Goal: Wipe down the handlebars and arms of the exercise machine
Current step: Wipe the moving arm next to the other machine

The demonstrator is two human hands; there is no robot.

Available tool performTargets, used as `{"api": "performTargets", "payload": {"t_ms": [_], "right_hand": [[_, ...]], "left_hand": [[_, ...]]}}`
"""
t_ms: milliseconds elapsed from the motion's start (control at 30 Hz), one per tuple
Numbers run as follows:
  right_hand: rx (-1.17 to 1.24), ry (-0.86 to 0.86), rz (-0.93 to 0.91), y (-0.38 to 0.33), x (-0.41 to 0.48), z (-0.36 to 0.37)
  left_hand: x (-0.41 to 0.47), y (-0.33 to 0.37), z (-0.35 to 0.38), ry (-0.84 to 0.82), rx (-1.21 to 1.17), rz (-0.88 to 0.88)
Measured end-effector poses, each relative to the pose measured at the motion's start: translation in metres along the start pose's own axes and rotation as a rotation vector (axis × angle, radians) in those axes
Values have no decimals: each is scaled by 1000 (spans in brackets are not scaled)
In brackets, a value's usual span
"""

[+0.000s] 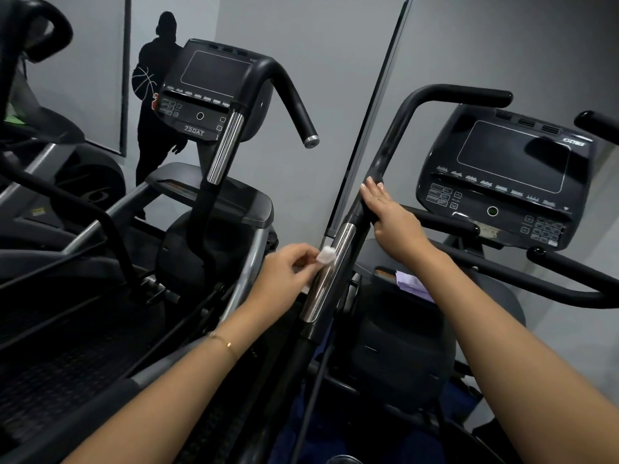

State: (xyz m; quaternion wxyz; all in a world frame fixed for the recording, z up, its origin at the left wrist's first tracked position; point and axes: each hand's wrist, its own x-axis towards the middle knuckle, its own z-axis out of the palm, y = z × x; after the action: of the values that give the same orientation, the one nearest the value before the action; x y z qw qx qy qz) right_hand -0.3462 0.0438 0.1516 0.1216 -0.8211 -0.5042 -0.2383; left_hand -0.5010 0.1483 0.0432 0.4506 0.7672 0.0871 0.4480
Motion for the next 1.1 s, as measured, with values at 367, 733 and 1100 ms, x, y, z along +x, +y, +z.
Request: {"api": "performTargets", "payload": {"t_ms": [367, 733, 1100], "right_hand": [[9, -68, -33, 5, 3, -6], [726, 344, -75, -57, -111, 22], [506, 424, -65, -28, -91, 20]], "left_hand": [[-32, -6, -18, -120, 32, -55], [-20, 61, -11, 79, -373, -266], [-65, 38, -6, -67, 248, -239]]}}
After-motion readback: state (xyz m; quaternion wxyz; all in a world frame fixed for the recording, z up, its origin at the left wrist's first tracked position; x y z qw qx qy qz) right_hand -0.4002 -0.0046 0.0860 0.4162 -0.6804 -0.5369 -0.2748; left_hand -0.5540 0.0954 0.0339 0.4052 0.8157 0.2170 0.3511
